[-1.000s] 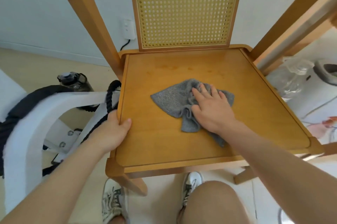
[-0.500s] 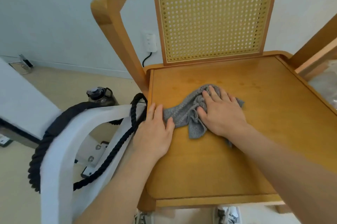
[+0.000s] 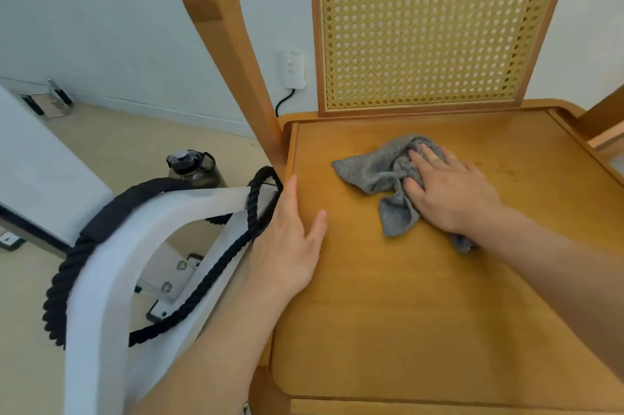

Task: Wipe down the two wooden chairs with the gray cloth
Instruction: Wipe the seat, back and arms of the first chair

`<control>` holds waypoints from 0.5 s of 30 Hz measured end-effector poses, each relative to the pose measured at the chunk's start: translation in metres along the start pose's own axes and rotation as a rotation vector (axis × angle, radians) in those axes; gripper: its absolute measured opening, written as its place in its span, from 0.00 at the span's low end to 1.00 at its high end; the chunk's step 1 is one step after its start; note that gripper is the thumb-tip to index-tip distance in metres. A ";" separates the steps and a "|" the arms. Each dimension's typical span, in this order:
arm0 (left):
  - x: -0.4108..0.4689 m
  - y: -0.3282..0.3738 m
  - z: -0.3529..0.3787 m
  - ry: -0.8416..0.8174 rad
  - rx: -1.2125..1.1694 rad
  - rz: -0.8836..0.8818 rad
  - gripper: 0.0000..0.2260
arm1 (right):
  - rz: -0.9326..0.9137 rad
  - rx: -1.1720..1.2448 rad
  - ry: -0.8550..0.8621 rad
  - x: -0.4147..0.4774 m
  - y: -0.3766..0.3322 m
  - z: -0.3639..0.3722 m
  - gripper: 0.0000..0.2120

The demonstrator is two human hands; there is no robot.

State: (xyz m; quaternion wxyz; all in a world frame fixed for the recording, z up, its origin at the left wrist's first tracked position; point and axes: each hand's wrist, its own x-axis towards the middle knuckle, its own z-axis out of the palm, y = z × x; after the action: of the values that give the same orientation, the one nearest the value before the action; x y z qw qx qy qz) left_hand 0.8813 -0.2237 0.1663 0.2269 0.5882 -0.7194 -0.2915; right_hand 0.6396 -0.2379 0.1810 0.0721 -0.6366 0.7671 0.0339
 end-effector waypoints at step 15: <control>0.011 -0.010 -0.004 -0.080 -0.325 -0.251 0.22 | -0.198 -0.025 -0.070 0.066 -0.023 -0.017 0.29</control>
State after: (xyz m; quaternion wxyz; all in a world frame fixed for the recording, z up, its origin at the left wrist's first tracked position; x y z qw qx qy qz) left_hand 0.8891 -0.2367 0.1625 0.2517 0.6169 -0.5924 -0.4528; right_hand 0.6491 -0.3086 0.1888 0.0941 -0.7084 0.6971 0.0583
